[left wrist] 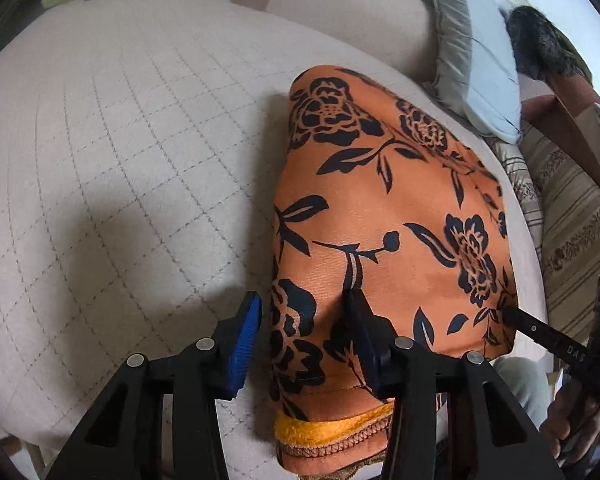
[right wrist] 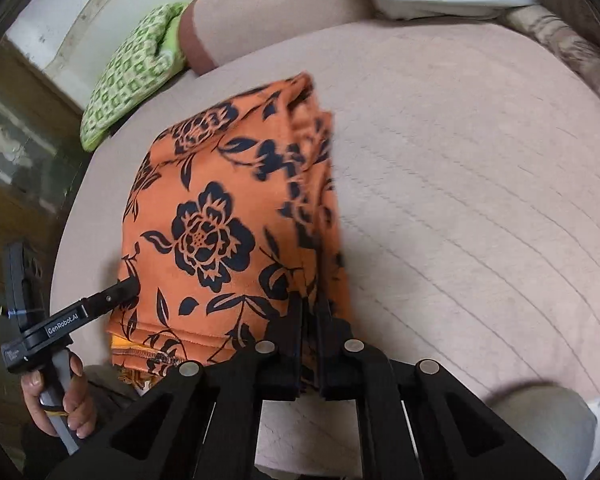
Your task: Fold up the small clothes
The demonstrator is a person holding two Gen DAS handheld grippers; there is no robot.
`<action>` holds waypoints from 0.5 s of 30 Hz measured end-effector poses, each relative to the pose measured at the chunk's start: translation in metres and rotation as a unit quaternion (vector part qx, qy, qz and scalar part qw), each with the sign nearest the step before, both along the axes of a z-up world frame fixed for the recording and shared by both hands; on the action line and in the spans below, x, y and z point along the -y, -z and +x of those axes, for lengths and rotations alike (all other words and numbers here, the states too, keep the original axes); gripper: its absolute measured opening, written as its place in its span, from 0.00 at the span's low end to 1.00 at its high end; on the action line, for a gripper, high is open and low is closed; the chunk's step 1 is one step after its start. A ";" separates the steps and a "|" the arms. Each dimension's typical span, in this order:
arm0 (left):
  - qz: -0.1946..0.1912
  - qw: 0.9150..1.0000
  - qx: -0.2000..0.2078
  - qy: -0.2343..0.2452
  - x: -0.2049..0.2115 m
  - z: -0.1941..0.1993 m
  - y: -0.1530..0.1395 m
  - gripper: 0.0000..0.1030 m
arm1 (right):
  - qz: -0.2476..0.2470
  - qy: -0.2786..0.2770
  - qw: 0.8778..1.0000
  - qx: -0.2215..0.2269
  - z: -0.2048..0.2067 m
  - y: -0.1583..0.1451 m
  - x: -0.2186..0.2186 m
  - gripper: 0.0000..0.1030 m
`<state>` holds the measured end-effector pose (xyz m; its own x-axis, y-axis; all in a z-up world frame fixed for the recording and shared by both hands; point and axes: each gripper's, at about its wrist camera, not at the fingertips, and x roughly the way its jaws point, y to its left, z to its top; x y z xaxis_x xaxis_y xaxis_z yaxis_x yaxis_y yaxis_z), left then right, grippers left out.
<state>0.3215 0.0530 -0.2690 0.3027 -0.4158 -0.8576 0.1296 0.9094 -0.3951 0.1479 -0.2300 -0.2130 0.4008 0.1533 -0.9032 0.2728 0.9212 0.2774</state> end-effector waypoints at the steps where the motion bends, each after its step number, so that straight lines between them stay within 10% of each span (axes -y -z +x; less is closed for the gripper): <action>1: 0.004 1.000 0.002 0.004 0.002 -0.001 0.001 0.44 | -0.002 0.015 1.000 0.000 -0.005 0.000 0.006 0.04; 8: 0.008 1.000 0.003 -0.002 -0.006 -0.016 -0.007 0.44 | 0.006 0.023 1.000 -0.018 0.004 0.029 0.002 0.16; 12: -0.015 1.000 0.005 -0.014 -0.016 -0.031 -0.015 0.45 | 0.031 0.031 0.999 0.031 -0.029 0.011 0.018 0.58; 15: -0.019 1.000 -0.003 -0.014 -0.015 -0.038 -0.015 0.45 | 0.069 0.034 0.997 0.029 -0.039 0.019 0.029 0.59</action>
